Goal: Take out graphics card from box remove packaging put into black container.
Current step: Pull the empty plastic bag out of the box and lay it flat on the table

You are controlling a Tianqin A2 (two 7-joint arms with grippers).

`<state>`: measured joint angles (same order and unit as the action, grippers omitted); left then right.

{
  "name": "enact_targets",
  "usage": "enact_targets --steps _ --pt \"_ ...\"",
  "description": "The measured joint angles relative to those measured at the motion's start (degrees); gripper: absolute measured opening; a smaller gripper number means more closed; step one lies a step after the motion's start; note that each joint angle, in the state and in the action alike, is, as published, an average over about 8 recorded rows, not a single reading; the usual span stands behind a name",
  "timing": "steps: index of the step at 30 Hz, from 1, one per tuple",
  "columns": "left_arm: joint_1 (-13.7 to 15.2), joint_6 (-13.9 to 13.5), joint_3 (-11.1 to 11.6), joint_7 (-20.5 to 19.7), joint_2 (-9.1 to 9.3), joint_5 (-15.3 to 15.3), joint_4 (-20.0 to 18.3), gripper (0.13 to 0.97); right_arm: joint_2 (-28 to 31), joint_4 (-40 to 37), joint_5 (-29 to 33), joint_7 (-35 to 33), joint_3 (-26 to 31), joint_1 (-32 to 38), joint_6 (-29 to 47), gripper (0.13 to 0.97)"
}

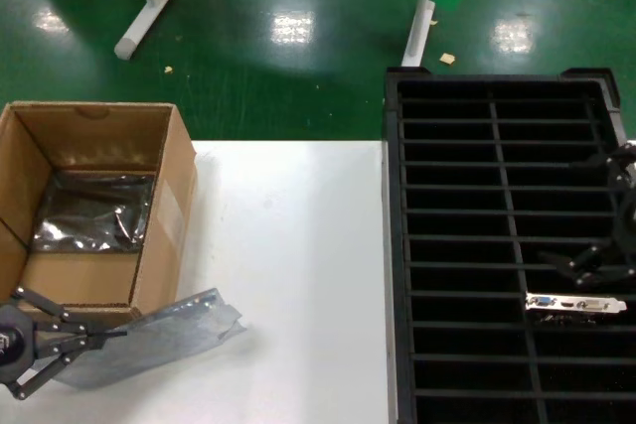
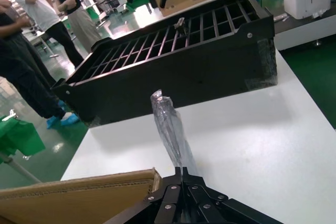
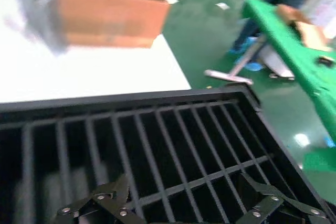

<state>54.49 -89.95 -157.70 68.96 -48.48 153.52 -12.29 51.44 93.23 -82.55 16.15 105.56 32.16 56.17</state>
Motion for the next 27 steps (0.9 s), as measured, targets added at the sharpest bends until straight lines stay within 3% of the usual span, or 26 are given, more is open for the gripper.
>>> enact_targets --steps 5,10,14,19,23,27 --pt "0.29 0.0 -0.01 -0.84 -0.79 0.22 -1.63 0.142 -2.14 -1.73 -1.38 0.58 -2.32 -3.78 -6.42 0.712" --pt "0.31 0.0 -0.02 -1.8 -1.59 0.62 -3.78 0.142 -2.18 -1.99 -1.85 0.52 -2.26 -4.15 -7.6 0.824" --pt "0.14 0.0 -0.02 -2.52 -2.05 1.33 -5.84 0.142 -1.62 -1.73 -1.95 0.54 -1.64 -3.71 -7.12 0.824" --pt "-0.11 0.0 0.63 -3.42 -1.85 2.63 -8.16 0.142 -1.24 -1.6 -2.09 0.59 -1.18 -3.44 -6.99 0.89" --pt "-0.48 0.0 3.18 -4.53 -0.55 3.0 -9.61 0.142 -1.05 -1.57 -2.2 0.62 -0.94 -3.34 -7.06 0.931" --pt "-0.74 0.02 7.86 -5.21 2.28 1.12 -9.57 0.142 -0.89 -1.56 -2.32 0.64 -0.71 -3.26 -7.18 0.948"
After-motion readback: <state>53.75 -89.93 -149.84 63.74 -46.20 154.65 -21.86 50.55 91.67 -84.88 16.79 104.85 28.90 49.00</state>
